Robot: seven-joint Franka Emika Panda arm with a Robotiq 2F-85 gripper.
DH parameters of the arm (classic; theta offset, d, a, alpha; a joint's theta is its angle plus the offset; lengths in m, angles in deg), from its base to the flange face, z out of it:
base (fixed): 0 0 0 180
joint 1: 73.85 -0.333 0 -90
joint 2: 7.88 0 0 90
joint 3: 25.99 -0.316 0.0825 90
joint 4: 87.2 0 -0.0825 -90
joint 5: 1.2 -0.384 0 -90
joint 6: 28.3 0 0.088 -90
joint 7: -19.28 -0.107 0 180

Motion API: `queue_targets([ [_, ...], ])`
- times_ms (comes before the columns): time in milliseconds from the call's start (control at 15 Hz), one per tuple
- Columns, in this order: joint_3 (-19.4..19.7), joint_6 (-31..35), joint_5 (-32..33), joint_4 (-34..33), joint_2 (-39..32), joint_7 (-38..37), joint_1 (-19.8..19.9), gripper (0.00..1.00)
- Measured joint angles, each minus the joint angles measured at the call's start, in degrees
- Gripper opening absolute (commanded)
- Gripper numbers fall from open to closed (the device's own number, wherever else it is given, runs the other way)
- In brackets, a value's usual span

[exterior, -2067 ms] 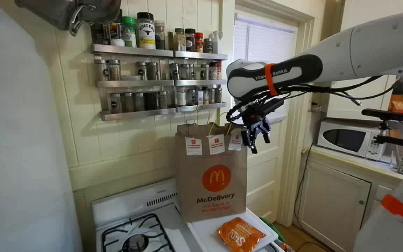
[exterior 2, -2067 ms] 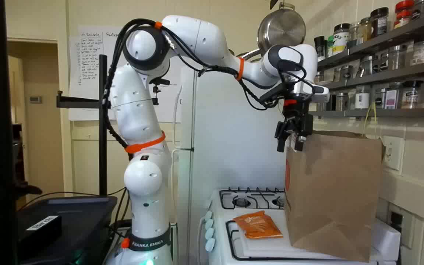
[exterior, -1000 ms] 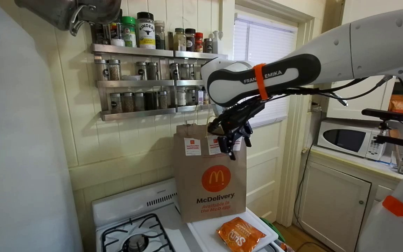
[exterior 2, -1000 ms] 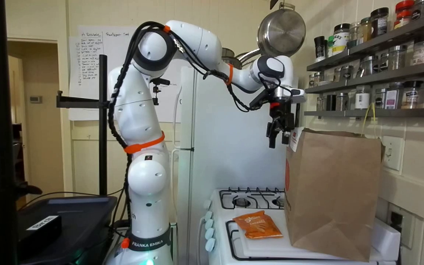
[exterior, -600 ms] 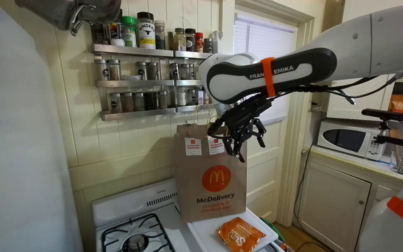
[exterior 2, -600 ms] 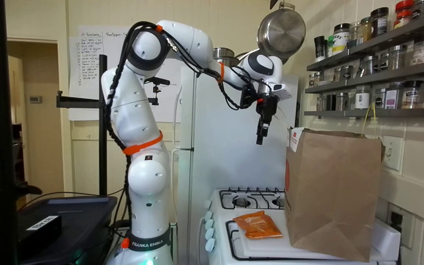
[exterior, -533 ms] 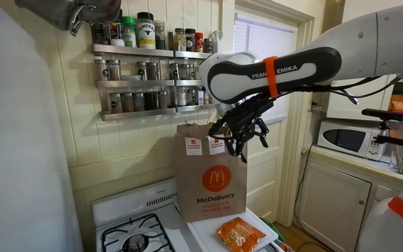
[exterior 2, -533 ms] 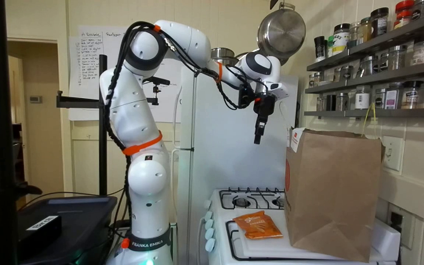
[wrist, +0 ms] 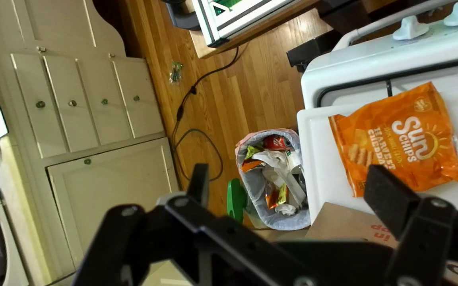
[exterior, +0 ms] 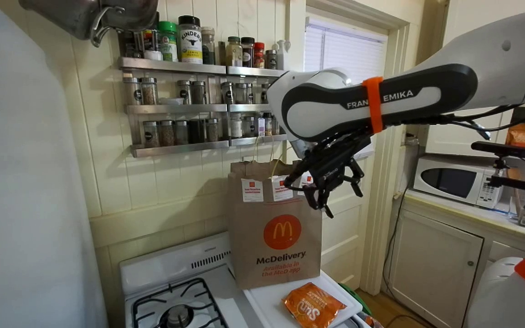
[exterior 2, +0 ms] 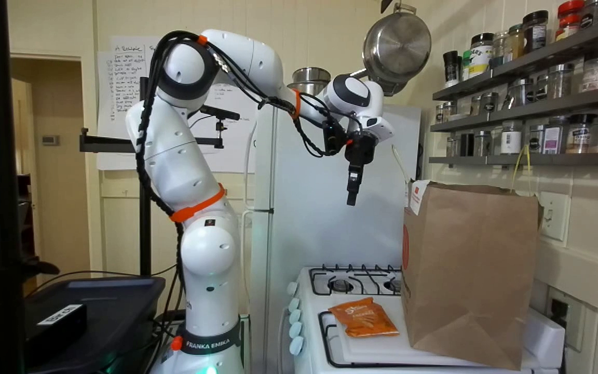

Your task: Put the red packet into the bin

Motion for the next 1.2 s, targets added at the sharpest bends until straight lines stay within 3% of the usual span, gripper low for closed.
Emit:
queue_targets([
  [533, -0.7, 3.2, 1.0, 1.3, 0.8, -0.1, -0.5, 1.00],
  [800, -0.3, 11.2, 0.9, 6.0, 3.2, -0.1, -0.7, 1.00],
  [1200, 3.2, 26.8, -3.5, 14.7, 7.2, 0.1, -0.5, 1.00],
])
